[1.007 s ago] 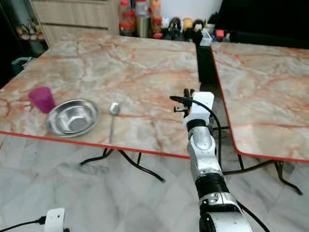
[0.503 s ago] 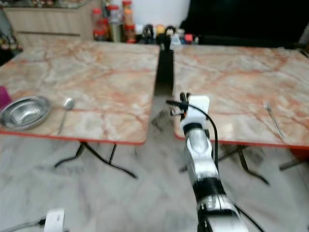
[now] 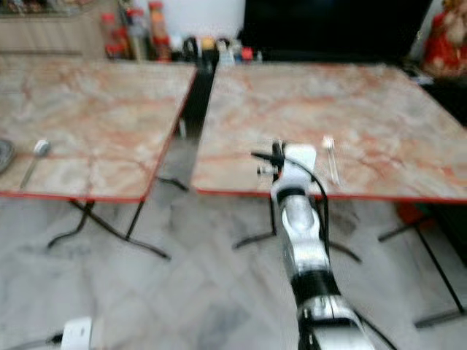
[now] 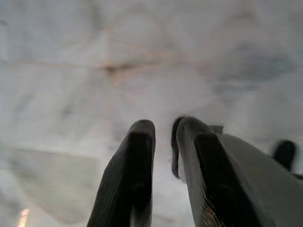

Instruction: Setting the table

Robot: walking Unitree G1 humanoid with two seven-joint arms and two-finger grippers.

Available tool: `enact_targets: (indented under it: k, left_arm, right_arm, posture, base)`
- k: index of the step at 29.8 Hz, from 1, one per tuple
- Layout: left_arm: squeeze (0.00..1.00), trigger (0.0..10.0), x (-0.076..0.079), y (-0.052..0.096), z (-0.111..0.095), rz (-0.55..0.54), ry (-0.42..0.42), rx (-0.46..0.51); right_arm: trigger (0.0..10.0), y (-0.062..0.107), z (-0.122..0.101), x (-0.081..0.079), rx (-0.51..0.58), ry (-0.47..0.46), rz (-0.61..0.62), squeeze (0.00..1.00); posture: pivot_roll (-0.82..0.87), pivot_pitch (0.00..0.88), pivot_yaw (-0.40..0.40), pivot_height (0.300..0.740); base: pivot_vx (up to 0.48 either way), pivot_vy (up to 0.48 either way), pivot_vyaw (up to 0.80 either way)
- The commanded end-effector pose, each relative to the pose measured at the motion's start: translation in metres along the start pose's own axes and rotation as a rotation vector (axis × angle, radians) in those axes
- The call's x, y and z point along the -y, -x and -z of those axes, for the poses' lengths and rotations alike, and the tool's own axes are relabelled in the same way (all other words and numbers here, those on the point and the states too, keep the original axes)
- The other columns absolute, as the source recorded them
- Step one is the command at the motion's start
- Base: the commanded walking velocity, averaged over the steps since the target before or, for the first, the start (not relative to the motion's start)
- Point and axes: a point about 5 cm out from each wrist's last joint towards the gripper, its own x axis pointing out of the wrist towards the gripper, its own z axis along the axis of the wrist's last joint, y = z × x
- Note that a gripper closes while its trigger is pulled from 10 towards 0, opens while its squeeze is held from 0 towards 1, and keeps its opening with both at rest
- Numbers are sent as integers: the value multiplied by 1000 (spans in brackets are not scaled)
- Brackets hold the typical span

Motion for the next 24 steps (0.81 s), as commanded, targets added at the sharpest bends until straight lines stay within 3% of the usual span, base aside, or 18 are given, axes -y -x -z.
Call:
enact_targets:
  k: [1, 12, 15, 19, 24]
  left_arm:
    - [0, 10000, -13, 0, -1, -37, 0, -2]
    - [0, 10000, -12, -1, -7, -33, 19, 22]
    - [0, 10000, -12, -2, -8, -34, 18, 25]
    - [0, 10000, -10, -2, -10, -32, 16, 31]
    - [0, 10000, -8, -2, -12, -29, 13, 38]
  right_arm:
    - [10000, -4, -7, -10, 18, -16, -17, 0]
    - [10000, -8, -9, -7, 4, -13, 12, 0]
    - [10000, -9, -8, -6, -8, -20, 18, 0]
    - [10000, -10, -7, -4, -26, -14, 30, 0]
    - [10000, -9, -8, -6, -17, -11, 22, 0]
  posture:
    - [-7, 0, -8, 740]
    - [-3, 0, -3, 740]
    - [-4, 0, -3, 740]
    - [-5, 0, -2, 740]
    - [-4, 1, -4, 740]
  base:
    - [0, 0, 0]
    - [0, 0, 0]
    - [245, 0, 0]
    - [259, 0, -716]
    - [269, 0, 0]
